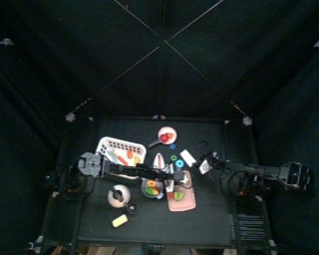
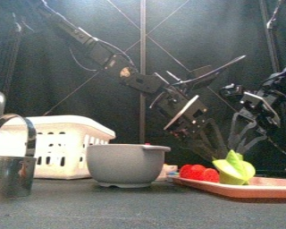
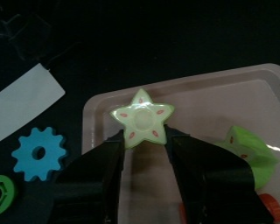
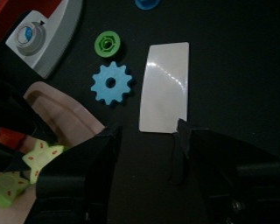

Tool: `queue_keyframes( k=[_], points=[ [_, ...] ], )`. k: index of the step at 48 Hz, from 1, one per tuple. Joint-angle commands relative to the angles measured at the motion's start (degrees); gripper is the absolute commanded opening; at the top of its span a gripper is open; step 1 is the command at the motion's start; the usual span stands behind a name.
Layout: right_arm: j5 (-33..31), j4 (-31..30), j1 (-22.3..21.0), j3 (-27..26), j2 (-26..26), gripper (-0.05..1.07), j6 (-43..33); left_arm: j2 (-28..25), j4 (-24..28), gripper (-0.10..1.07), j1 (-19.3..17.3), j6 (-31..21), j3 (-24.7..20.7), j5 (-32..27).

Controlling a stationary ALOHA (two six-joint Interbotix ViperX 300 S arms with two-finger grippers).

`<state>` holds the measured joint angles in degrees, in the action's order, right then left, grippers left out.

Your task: Place starfruit bottom in basket

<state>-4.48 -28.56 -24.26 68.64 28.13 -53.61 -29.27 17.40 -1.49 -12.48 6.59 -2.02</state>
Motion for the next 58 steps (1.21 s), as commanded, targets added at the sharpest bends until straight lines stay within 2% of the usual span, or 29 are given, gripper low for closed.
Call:
queue_keyframes(
  k=[1, 4, 12, 16, 25, 38, 50, 58],
  points=[
    [0.2, -0.1, -0.1, -0.4, 0.3, 0.88, 0.1, 2.7, 0.0, 0.69, 0.2, -0.1, -1.2, 0.0],
    [0.2, -0.1, -0.1, -0.4, 0.3, 0.88, 0.1, 3.9, -0.4, 0.68, 0.8, -0.1, -1.1, -1.5],
    [0.3, -0.1, -0.1, -0.4, 0.3, 0.88, 0.2, 11.1, -0.9, 0.68, 3.4, -0.2, 0.2, -11.5],
    [0.2, -0.1, -0.3, -0.4, 0.3, 0.88, 0.1, 14.2, -0.9, 0.68, 4.3, -0.3, 1.6, -14.4],
    [0.3, 0.0, -0.3, -0.4, 0.3, 0.88, 0.0, 20.7, -1.1, 0.68, 5.4, -0.6, 7.7, -14.5],
    [0.5, 0.2, -0.4, -0.6, -0.4, 0.88, 0.0, 31.3, -4.7, 0.68, 5.3, -3.1, 16.1, -14.2],
    [0.6, 0.5, -0.3, -1.1, -2.5, 0.88, 0.0, 41.8, -5.5, 0.68, 4.0, -5.0, 25.2, -16.0],
    [0.6, 0.5, -0.2, -1.3, -3.2, 0.88, 0.0, 48.2, -5.4, 0.68, 1.8, -6.9, 30.2, -20.0]
  ],
)
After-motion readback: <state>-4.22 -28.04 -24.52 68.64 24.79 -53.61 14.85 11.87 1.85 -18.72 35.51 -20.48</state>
